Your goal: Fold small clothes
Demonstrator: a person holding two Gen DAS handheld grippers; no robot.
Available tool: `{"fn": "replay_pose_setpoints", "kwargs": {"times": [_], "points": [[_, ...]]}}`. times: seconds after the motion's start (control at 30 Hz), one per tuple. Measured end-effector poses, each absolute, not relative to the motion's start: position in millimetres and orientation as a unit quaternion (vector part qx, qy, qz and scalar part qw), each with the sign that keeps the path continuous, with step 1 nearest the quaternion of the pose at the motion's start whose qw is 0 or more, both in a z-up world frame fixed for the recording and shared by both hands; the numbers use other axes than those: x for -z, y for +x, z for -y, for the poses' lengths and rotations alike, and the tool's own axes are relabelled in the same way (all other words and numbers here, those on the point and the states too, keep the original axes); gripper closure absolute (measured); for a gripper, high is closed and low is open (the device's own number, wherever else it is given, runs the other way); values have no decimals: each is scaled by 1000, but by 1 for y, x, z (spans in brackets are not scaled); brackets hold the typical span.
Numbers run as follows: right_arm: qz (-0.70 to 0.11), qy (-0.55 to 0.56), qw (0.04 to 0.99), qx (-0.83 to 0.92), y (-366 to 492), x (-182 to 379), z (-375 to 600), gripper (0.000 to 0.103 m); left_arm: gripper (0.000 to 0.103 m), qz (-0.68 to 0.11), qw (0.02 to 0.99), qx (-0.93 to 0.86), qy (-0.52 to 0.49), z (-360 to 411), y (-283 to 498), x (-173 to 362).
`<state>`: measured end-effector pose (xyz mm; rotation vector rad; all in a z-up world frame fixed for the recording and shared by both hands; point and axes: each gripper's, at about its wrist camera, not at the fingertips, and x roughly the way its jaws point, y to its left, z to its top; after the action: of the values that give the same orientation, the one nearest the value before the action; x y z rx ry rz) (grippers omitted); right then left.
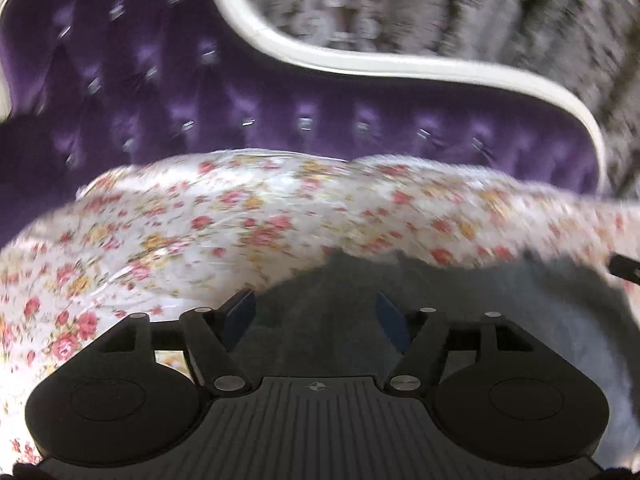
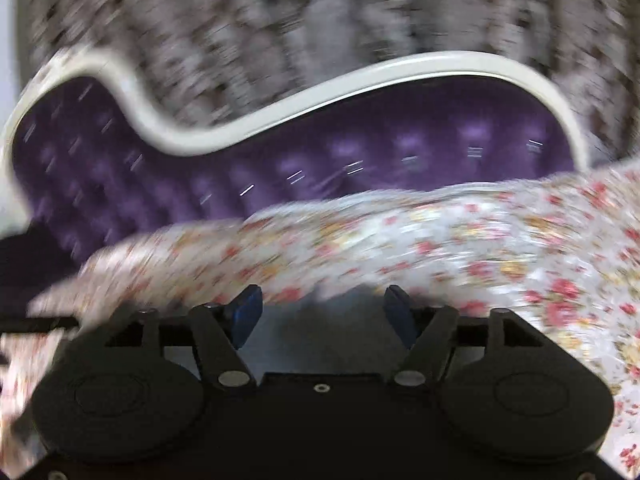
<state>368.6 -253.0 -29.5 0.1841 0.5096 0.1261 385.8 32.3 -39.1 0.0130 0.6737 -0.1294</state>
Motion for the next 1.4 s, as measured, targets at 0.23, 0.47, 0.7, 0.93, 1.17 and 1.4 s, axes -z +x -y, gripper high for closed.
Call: {"fn": "replay_pose_setpoints", "kwargs": {"times": [0.23, 0.47, 0.7, 0.93, 1.17, 1.4], "points": [[-303, -52, 947, -88, 376, 55, 175, 30, 32, -360, 929, 47, 71, -1, 395, 76], [-313, -8, 949, -48, 389, 82, 187, 24, 5, -361, 932, 38, 13, -25, 398, 93], [-311, -6, 949, -46, 391, 85, 189, 21, 0, -358, 933, 20, 28, -18, 398, 99], [-294, 5, 956, -26, 366, 66, 181, 20, 0, -350, 936, 14, 29, -18, 395, 102], [-320, -48, 946, -10, 333, 77, 161, 18, 0, -351, 936, 16, 27, -19, 396, 101], [-292, 42, 955, -26, 323, 62, 194, 18, 0, -353, 935, 15, 27, -19, 397, 101]]}}
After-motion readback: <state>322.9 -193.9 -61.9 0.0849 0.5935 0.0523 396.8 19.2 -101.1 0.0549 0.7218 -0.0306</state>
